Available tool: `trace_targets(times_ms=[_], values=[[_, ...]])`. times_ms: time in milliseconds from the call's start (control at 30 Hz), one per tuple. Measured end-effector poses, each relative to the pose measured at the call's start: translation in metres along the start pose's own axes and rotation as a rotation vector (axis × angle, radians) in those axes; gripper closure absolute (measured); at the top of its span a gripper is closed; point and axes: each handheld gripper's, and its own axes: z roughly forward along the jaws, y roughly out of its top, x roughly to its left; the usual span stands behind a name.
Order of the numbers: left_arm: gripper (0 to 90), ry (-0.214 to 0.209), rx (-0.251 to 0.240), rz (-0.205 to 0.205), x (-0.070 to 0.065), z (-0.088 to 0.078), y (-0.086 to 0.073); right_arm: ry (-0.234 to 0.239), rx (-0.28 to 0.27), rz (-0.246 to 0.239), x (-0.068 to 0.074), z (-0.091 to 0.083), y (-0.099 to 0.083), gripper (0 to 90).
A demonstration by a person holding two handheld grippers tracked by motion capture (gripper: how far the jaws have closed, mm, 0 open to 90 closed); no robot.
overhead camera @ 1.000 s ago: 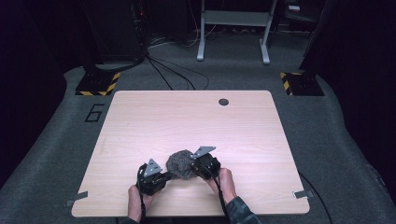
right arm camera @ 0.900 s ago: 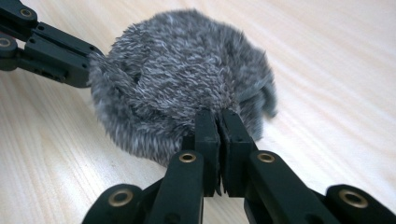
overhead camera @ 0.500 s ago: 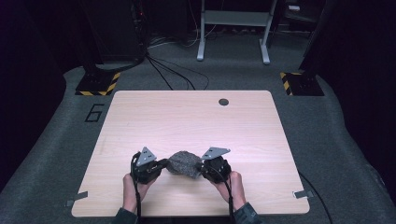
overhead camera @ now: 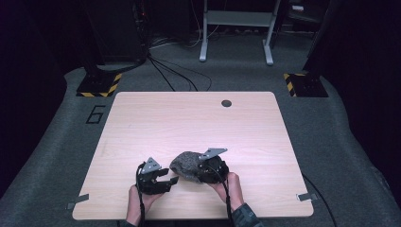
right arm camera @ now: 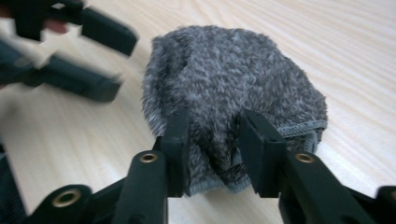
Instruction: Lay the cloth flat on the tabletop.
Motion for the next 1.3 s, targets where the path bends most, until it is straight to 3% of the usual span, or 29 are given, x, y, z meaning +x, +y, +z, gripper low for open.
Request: trace_targets(times_ms=[133, 300, 433, 533, 600, 633, 667, 700, 833, 933, 1100, 1300], values=[[35.8, 0.013, 0.000, 0.000, -0.012, 0.008, 0.002, -0.030, 0.001, 0.022, 0.001, 0.005, 0.001, 54.6], [26.4, 0.021, -0.026, -0.053, -0.014, 0.016, 0.003, -0.092, -0.028, 0.044, -0.001, 0.004, 0.001, 50.2], [26.3, 0.027, -0.024, -0.078, -0.009, 0.018, 0.006, -0.110, -0.038, 0.054, -0.005, 0.002, 0.002, 49.0], [31.8, 0.040, -0.005, -0.089, -0.009, 0.024, 0.007, -0.089, 0.032, 0.056, -0.007, 0.013, 0.001, 48.0], [37.8, 0.039, 0.005, -0.083, -0.010, 0.028, 0.007, -0.080, 0.080, 0.031, -0.006, 0.023, -0.001, 52.7], [45.1, 0.038, 0.020, -0.084, -0.011, 0.030, 0.007, -0.077, 0.094, 0.020, -0.004, 0.027, -0.003, 58.1], [51.4, 0.033, 0.039, -0.068, -0.011, 0.034, 0.007, -0.074, 0.103, 0.012, -0.002, 0.030, -0.004, 63.1], [63.6, 0.032, 0.045, -0.056, -0.012, 0.035, 0.006, -0.070, 0.106, -0.004, -0.001, 0.032, -0.006, 69.3], [82.3, 0.033, 0.050, -0.051, -0.010, 0.035, 0.003, -0.079, 0.075, -0.002, -0.003, 0.023, -0.007, 76.1], [86.5, 0.027, 0.030, -0.054, -0.006, 0.028, 0.003, -0.092, 0.032, 0.009, -0.009, 0.009, -0.006, 77.5], [87.8, 0.029, -0.001, -0.046, -0.003, 0.019, 0.007, -0.068, -0.004, 0.008, -0.012, -0.010, -0.002, 77.5], [88.2, 0.044, -0.021, -0.046, 0.005, 0.008, 0.010, -0.095, -0.027, 0.017, -0.012, -0.017, 0.000, 80.3]])
